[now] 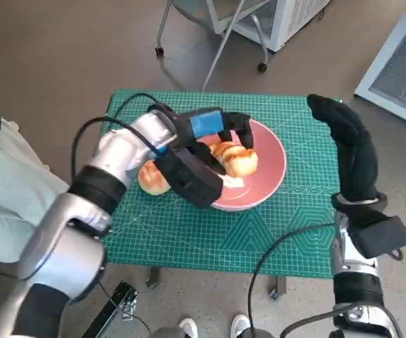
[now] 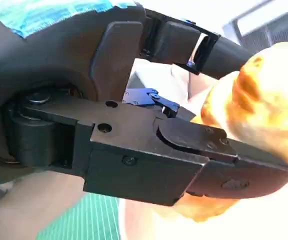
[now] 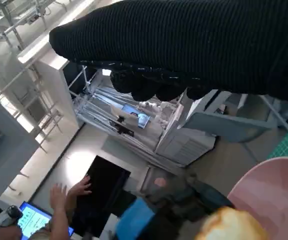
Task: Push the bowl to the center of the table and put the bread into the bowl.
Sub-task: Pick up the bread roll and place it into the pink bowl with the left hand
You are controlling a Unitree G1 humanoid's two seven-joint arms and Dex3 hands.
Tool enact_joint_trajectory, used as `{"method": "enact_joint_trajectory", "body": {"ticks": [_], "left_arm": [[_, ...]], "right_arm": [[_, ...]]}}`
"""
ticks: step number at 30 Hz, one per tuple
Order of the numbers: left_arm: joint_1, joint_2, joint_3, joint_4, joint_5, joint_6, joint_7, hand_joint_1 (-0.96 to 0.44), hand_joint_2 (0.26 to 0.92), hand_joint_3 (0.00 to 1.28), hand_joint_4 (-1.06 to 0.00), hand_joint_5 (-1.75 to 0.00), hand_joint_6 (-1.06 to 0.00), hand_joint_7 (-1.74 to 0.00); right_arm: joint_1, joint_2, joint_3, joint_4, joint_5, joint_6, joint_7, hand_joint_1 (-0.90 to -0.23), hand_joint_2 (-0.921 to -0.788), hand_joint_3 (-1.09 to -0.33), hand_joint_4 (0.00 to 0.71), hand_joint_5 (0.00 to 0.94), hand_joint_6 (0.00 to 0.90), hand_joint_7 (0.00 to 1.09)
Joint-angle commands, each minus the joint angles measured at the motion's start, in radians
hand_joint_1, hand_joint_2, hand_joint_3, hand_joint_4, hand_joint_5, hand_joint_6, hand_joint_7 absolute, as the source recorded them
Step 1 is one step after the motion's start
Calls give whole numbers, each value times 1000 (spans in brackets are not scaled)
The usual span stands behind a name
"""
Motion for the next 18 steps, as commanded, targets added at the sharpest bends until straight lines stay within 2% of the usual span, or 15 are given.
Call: {"method": "enact_joint_trajectory", "body": {"ticks": [1, 7, 18], "left_arm": [[-37, -17, -14, -9, -13, 57, -113, -97, 867, 45, -45, -85, -209, -150], [-33, -4, -33, -38, -6, 53, -151, -187, 844, 13, -4, -8, -167, -59], [3, 72, -30, -120, -20, 6, -143, -194, 802, 0, 1, 1, -134, -31]], "right_arm": [[31, -17, -12, 3, -4, -3, 3, -595, -921, -699, 212, 208, 3, 829], [28, -25, -21, 15, -12, -14, -4, -584, -921, -715, 217, 175, 2, 810], [23, -15, -17, 18, -16, -14, -10, -585, -921, -721, 217, 143, 2, 795]]}}
